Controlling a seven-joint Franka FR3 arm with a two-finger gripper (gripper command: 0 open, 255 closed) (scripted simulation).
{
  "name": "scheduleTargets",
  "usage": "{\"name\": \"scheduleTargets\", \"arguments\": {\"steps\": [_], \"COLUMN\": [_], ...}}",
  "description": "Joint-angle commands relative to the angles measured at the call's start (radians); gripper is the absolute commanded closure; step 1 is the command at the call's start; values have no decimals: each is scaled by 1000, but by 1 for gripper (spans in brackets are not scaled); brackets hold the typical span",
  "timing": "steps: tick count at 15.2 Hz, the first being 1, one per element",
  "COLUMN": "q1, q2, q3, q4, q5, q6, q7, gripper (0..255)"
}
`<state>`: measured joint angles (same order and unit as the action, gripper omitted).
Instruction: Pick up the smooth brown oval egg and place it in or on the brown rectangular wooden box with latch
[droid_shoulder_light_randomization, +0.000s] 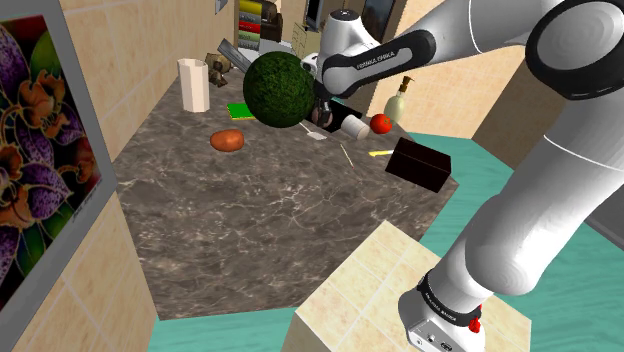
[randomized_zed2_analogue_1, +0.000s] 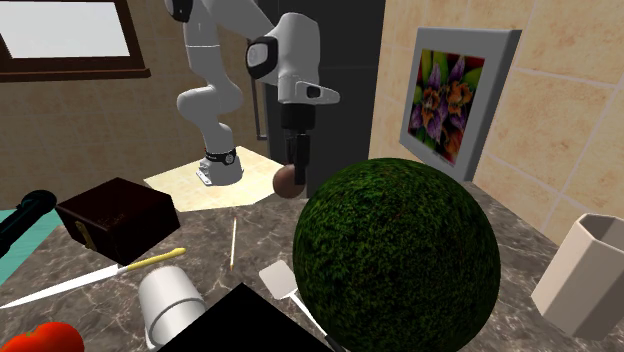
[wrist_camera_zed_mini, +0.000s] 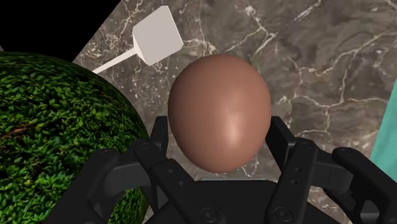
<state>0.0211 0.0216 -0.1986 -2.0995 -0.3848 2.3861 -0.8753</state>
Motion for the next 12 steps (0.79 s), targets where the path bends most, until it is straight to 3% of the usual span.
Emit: {"name": "scheduleTargets", "arguments": {"steps": [1, 9, 12], "q1": [1, 6, -21], "q2": [-7, -40, -115], "q3": [1, 6, -22], "q4": [19, 81, -6], "q5": [7, 28, 19], "q6": [-25, -118, -90], "q7": [-10, -43, -87], "gripper": [255, 255, 255]}}
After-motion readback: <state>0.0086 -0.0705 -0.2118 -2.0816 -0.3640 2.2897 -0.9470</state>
